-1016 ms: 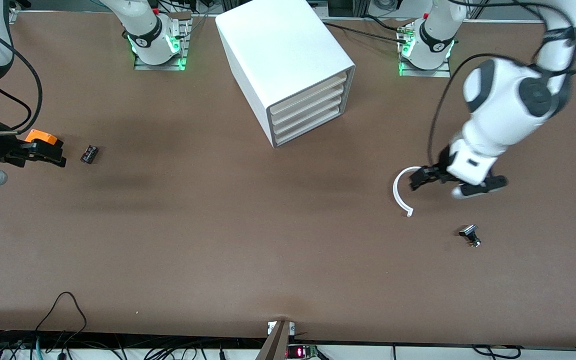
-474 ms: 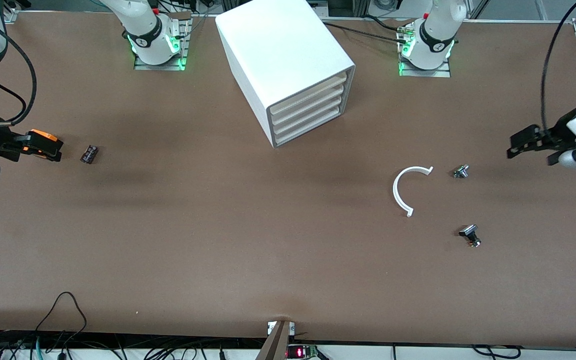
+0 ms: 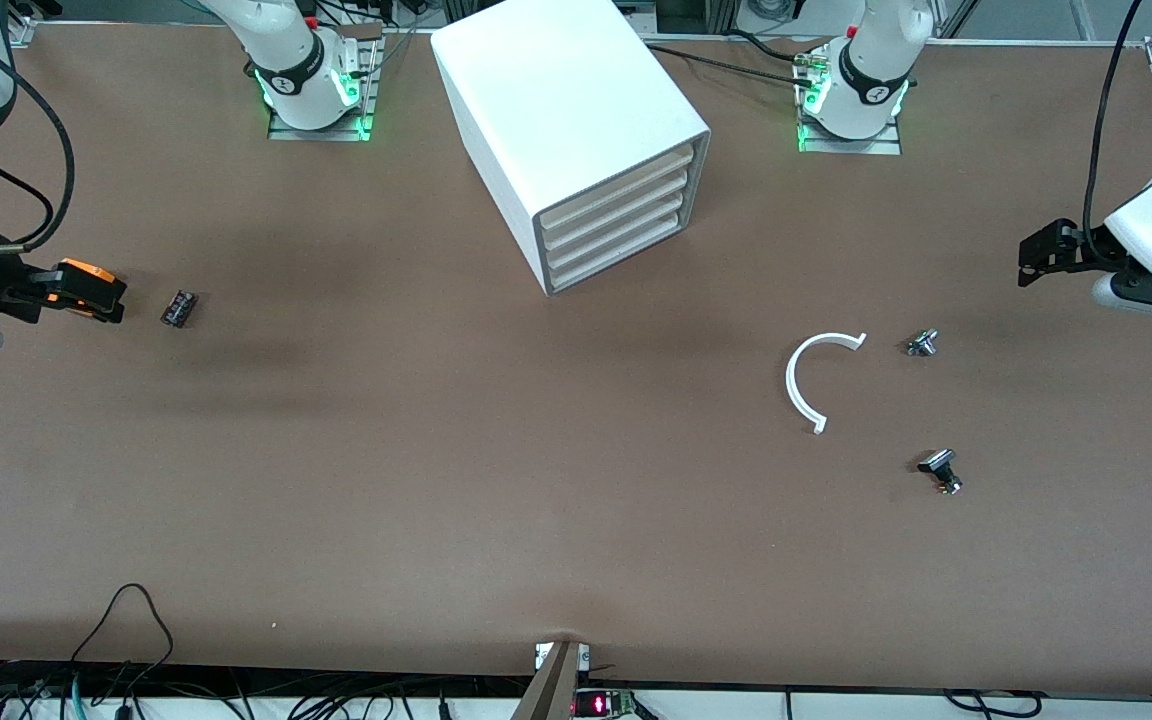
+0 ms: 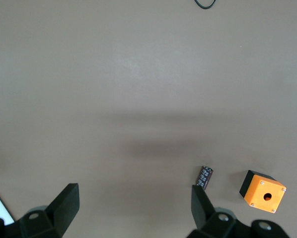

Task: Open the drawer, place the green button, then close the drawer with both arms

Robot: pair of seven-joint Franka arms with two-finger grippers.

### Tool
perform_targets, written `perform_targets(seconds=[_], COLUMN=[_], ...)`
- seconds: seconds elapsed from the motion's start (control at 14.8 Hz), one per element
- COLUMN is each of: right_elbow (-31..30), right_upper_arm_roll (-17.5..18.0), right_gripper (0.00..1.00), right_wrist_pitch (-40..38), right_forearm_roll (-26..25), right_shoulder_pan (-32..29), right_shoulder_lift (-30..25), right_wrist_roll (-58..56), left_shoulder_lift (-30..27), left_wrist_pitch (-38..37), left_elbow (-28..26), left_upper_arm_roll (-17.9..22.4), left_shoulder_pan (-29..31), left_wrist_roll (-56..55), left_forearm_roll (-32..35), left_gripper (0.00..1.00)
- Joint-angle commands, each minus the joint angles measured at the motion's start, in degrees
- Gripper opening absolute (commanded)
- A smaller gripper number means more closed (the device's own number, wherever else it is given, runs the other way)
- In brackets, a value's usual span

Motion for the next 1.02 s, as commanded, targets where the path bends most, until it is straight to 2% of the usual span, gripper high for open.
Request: perform_targets(seconds=[0.0, 0.2, 0.41, 0.61, 0.95], right_elbow=[-2.6, -2.6, -2.7, -2.6, -2.6], right_upper_arm_roll=[0.3, 0.3, 0.3, 0.3, 0.3], right_gripper=[1.0, 1.0, 1.0, 1.0, 1.0], right_wrist_pitch=[-0.1, -0.1, -0.1, -2.1, -0.7], right_forearm_roll=[-0.7, -0.4, -0.4, -0.5, -0.6], right_shoulder_pan=[-0.3, -0.4, -0.4, -0.3, -0.3], right_shoulder_lift=[-2.6, -2.5, -2.5, -2.6, -2.6], right_wrist_roll=[0.1, 0.3, 0.3, 0.4, 0.4], left_shoulder_lift=[2.2, 2.2, 4.3, 3.5, 3.6], left_wrist_pitch=[-2.0, -2.0, -2.0, -2.0, -3.8], left_elbow=[4.5, 5.3, 8.5, 8.1, 8.2], left_upper_arm_roll=[-0.4, -0.5, -0.4, -1.6, -2.0], left_shoulder_pan=[-0.3, -0.4, -0.6, -0.7, -0.6], left_wrist_roll=[0.6, 0.2, -0.9, -3.3, -5.7], left_forearm_roll=[1.3, 1.0, 0.0, -0.7, -0.7], left_gripper=[1.0, 1.0, 1.0, 1.0, 1.0])
